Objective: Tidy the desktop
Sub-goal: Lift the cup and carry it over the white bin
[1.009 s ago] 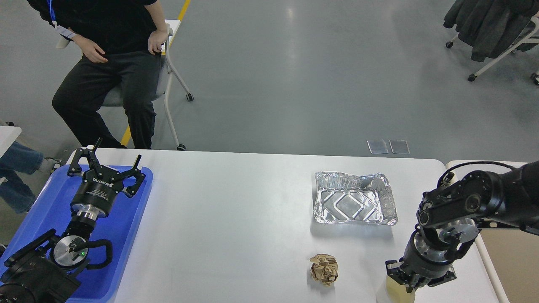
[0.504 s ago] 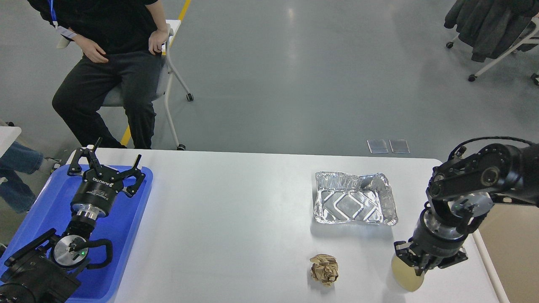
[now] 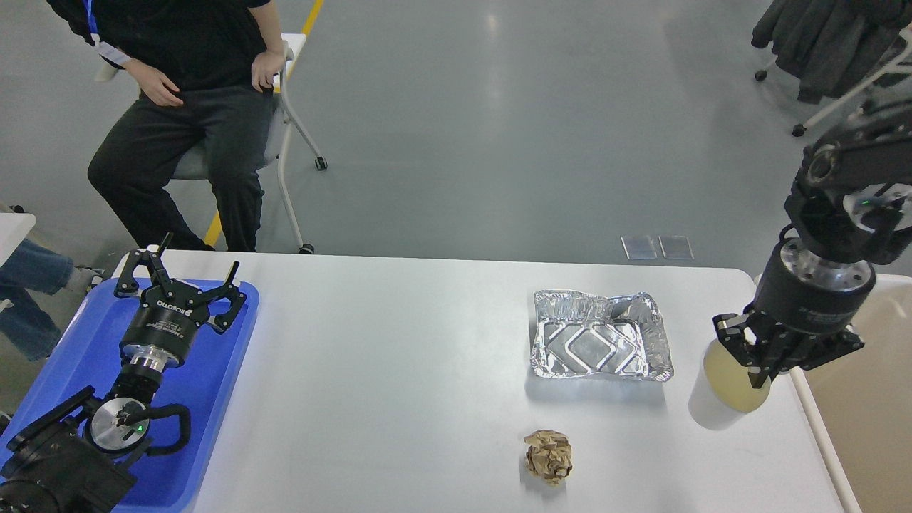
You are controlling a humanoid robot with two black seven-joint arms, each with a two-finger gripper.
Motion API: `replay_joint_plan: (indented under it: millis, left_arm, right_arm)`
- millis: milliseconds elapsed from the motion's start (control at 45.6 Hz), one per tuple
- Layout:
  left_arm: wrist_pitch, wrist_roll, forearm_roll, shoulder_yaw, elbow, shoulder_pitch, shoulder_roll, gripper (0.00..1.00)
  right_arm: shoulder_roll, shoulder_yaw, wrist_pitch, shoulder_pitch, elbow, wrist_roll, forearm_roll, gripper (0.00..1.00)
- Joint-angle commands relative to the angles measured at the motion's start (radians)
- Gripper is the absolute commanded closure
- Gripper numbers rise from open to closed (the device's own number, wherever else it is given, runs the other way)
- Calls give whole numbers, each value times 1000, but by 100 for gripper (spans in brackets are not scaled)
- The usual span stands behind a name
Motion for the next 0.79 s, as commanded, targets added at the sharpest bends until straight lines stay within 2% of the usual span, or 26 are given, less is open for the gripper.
replay_joint_plan:
  millis: [0, 307, 461, 658, 768]
  left_arm:
    - [0, 0, 0, 0, 0, 0, 0, 1]
    - [0, 0, 0, 0, 0, 0, 0, 1]
    - [0, 0, 0, 0, 0, 0, 0, 1]
    - [0, 0, 0, 0, 0, 0, 0, 1]
    - [0, 0, 0, 0, 0, 2, 0, 1]
  right_arm:
    - [-10, -77, 33, 196, -2, 0, 23, 100]
    - [-9, -152, 33, 336, -17, 0, 87, 100]
    - [-29, -183, 33, 298, -85, 0, 80, 100]
    - [-177, -205, 33, 206, -227, 0, 74, 100]
    - [-199, -197, 33, 146, -287, 0, 75, 100]
